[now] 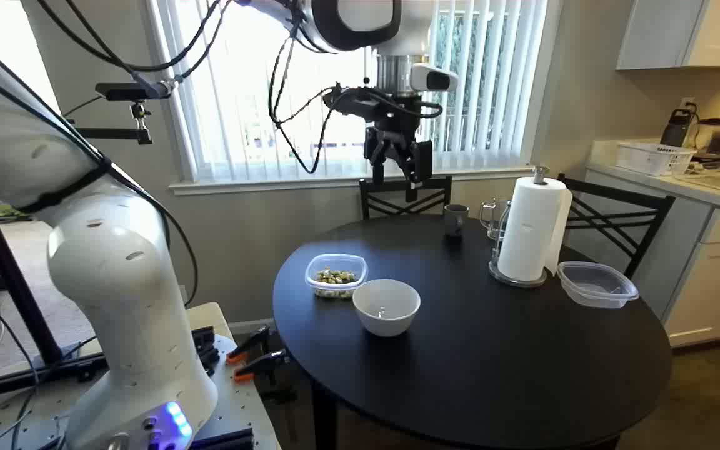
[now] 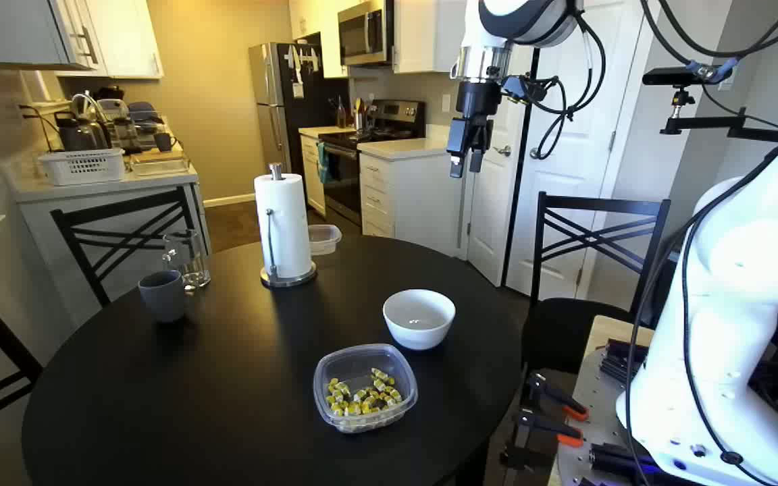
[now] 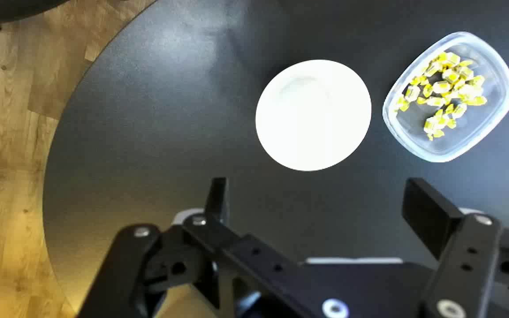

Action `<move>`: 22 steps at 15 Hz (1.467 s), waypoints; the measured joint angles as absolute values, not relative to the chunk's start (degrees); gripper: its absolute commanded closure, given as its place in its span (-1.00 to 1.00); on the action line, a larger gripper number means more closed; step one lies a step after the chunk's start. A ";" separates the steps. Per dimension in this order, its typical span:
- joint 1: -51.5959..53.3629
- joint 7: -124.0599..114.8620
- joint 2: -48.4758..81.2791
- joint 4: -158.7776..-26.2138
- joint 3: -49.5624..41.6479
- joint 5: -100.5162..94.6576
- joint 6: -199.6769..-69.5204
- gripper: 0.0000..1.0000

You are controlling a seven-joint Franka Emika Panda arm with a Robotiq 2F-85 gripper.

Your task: Pour the contents in the container into the bowl

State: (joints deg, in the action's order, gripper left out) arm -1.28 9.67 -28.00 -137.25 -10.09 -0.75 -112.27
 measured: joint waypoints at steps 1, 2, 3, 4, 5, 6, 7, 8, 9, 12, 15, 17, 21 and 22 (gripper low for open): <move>-1.28 9.67 -28.00 -137.25 -10.10 -0.75 -112.27 -1.00; -1.28 9.67 -28.00 -137.25 -10.09 -0.75 -112.27 -1.00; -1.28 9.67 -28.00 -137.25 -10.09 -0.75 -112.27 -1.00; -1.28 9.67 -28.00 -137.25 -10.09 -0.75 -112.27 -1.00; -1.28 9.67 -28.00 -137.25 -10.09 -0.75 -112.27 -1.00; -1.28 9.67 -28.00 -137.25 -10.09 -0.75 -112.27 -1.00; -1.28 9.67 -28.00 -137.25 -10.09 -0.75 -112.27 -1.00; -1.28 9.67 -28.00 -137.25 -10.09 -0.75 -112.27 -1.00; -1.28 9.67 -28.00 -137.25 -10.09 -0.75 -112.27 -1.00; -1.28 9.67 -28.00 -137.25 -10.09 -0.75 -112.27 -1.00; -1.28 9.67 -28.00 -137.25 -10.09 -0.75 -112.27 -1.00; -1.29 9.67 -28.00 -137.25 -9.82 -0.75 -112.27 -1.00; 1.74 9.39 -27.69 -139.04 -2.53 -1.09 -112.25 -1.00; 3.31 8.72 -27.22 -139.74 0.10 -1.11 -112.25 -1.00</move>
